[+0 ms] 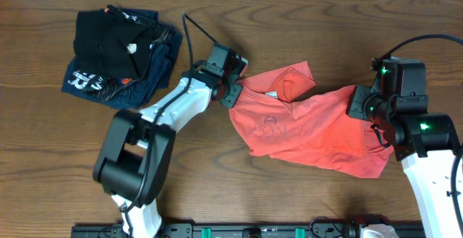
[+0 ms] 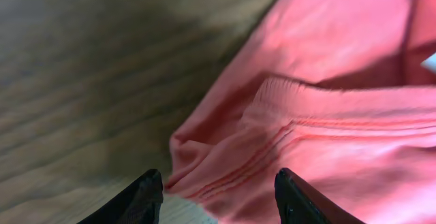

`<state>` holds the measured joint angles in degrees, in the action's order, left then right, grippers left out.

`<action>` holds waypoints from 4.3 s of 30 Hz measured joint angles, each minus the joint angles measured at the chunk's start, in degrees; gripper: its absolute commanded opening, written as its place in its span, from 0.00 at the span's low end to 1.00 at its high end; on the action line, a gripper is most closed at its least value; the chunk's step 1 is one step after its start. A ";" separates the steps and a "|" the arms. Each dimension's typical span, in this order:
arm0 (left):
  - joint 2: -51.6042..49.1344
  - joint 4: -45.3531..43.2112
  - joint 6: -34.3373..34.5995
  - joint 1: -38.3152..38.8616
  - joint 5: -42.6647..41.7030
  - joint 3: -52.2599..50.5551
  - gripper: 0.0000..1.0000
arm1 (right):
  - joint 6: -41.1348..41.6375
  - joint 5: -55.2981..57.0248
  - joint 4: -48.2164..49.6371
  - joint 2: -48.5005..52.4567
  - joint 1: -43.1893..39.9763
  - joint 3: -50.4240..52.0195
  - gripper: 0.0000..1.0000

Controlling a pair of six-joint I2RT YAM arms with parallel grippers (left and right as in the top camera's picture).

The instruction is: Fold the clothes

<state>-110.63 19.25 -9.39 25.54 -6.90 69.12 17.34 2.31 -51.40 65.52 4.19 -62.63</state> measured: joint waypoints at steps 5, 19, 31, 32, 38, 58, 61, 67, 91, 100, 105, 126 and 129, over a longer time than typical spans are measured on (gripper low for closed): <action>-0.48 0.24 -1.73 0.00 -0.20 0.00 0.21 | 0.02 0.00 -0.22 0.00 0.00 0.00 0.01; 9.25 10.32 -2.69 0.00 2.58 0.00 0.06 | 0.00 2.25 1.05 0.00 0.00 0.02 0.01; 11.91 3.43 -3.87 0.00 -1.95 0.00 0.52 | 0.07 1.81 2.54 0.00 0.00 0.02 0.01; 10.36 2.38 -4.24 0.02 -2.64 0.02 0.52 | 0.07 1.75 2.38 0.00 0.00 0.02 0.01; 2.62 -0.26 -6.16 0.00 -5.03 0.00 0.51 | 0.07 1.53 1.40 0.00 0.00 0.02 0.01; -1.36 -1.11 -13.66 0.00 -6.21 0.00 0.19 | 0.07 1.31 -0.66 0.00 0.00 0.02 0.01; -1.36 0.76 -14.32 0.00 -6.23 0.00 0.08 | 0.07 1.31 -0.63 0.00 0.00 0.02 0.01; -0.02 5.64 -14.67 0.02 -5.64 0.00 0.06 | 0.07 1.36 -0.04 0.00 0.00 0.02 0.01; 56.08 8.57 -8.57 0.37 11.34 0.20 0.06 | 1.57 0.46 7.63 -1.01 -8.87 0.07 0.01; 61.37 20.94 -4.94 0.39 6.49 0.35 0.06 | 1.60 -6.64 -1.55 -1.05 -8.85 0.09 0.01; 53.46 25.86 0.20 0.33 5.88 -0.24 0.06 | 1.60 -6.60 -5.77 0.26 -8.87 0.09 0.01; 35.71 26.75 4.74 0.33 1.27 -1.33 0.06 | 1.46 -3.48 -5.99 6.25 -8.90 0.13 0.06; 35.78 26.75 4.76 0.33 1.25 -1.33 0.06 | 0.44 -5.31 -6.51 6.25 -8.92 0.20 0.19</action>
<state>-74.85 46.00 -4.62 25.87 -5.65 67.79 17.78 -3.01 -57.91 71.77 -4.73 -62.43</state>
